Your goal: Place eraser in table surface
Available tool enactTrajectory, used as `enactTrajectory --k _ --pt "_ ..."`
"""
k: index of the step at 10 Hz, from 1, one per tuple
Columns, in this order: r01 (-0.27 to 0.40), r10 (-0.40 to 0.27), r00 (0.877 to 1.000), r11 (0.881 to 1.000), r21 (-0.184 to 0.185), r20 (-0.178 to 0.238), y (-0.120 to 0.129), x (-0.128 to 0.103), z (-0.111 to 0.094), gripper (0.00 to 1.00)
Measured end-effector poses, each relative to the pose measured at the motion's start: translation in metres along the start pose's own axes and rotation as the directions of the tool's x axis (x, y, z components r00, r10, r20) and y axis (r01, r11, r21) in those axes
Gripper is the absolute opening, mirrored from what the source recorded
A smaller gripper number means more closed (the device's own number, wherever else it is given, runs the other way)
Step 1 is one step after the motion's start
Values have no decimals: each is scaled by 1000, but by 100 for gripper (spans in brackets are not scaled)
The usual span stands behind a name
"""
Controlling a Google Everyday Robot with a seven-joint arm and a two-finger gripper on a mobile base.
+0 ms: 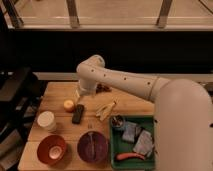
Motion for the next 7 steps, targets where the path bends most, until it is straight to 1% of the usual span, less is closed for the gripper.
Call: enactTrajectory --k 2,3,4,7 --pt "14 -15 1000 1000 -24 -13 23 -6 15 65" --pt "15 -16 1000 999 -34 -16 30 -6 19 65" --pt "29 -30 999 998 -57 -18 39 -7 23 65" --pt "30 -31 999 998 -59 -17 39 -7 23 65"
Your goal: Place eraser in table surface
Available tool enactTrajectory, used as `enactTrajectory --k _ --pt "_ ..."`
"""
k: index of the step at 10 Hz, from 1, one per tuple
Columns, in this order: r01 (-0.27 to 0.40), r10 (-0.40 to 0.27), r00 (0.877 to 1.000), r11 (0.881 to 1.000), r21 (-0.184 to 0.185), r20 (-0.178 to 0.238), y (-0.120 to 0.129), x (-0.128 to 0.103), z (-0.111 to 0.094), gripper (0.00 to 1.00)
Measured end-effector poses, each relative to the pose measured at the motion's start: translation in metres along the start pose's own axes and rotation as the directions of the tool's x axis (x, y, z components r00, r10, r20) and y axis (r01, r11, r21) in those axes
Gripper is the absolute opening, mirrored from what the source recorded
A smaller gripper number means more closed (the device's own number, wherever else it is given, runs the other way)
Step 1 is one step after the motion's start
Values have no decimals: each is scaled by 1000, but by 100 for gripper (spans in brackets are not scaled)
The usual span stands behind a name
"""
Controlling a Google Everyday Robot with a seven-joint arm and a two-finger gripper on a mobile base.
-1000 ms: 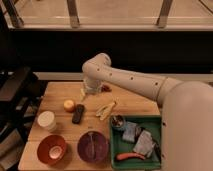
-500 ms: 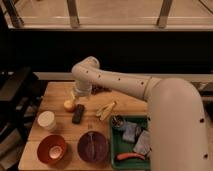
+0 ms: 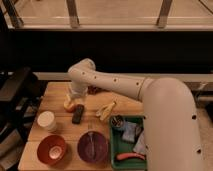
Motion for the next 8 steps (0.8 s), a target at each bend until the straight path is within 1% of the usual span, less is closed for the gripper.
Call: enactTrajectory --k 2,3,5,6,8 --pt "-1 1 1000 1000 1 -1 0 0 0 65" --pt "-14 14 1000 1000 3 -6 0 0 3 65" --pt "-60 60 998 998 -1 -27 -2 2 23 65" --pt "-78 78 996 997 2 -35 -5 3 28 65" --pt "-121 123 990 992 34 -70 -10 7 45 65"
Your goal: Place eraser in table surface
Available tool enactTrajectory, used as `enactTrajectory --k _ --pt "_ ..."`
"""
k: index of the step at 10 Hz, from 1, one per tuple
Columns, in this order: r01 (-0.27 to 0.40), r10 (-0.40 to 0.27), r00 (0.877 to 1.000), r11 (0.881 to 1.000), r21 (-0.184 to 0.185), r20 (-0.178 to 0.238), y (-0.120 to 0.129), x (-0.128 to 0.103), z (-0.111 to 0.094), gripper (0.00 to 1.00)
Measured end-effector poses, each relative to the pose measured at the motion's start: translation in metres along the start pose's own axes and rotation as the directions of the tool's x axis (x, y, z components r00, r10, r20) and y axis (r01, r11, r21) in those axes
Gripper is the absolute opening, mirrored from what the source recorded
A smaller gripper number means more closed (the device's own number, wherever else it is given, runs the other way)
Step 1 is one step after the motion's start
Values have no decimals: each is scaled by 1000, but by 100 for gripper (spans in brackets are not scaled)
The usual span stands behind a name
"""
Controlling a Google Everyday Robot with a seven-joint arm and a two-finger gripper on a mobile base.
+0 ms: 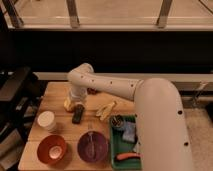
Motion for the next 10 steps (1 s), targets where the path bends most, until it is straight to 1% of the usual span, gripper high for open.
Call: enactTrajectory --k 1,2,4,5,7,8,9,10 --pt "-14 15 1000 1000 24 -19 -2 2 8 65" --pt "-23 24 999 999 42 -30 -3 3 14 65" --pt "-36 43 997 995 97 -70 -4 8 31 65" --pt "-41 49 995 994 105 -84 -4 10 38 65" --pt "-54 67 991 993 109 -115 -6 14 52 64" --pt "-52 66 990 992 111 -122 -4 16 55 61" --pt "-46 60 990 992 114 -128 -2 17 59 51" --pt "-44 58 991 993 108 -123 0 18 58 39"
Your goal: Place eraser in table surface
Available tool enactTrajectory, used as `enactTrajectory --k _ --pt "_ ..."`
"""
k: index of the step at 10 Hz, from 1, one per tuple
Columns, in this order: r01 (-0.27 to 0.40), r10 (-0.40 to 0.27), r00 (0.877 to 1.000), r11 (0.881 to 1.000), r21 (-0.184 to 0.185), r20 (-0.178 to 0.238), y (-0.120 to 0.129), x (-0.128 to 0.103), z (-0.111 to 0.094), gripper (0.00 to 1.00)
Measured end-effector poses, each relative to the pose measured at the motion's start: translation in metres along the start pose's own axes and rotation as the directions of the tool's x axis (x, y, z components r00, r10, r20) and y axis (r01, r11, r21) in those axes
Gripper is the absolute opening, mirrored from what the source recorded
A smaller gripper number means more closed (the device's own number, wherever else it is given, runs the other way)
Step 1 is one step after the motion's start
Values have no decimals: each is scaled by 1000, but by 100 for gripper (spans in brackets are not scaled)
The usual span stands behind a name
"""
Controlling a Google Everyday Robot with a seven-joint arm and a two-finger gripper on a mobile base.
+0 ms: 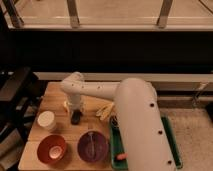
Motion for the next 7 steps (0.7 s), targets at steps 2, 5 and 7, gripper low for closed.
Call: enactTrajectory --k 2,5,7 --pt "-6 7 1000 999 -39 23 -2 -1 -9 22" --pt "-11 23 996 990 -142 87 -12 -1 -40 0" --pt "-6 33 988 985 -172 153 -28 -3 -76 0"
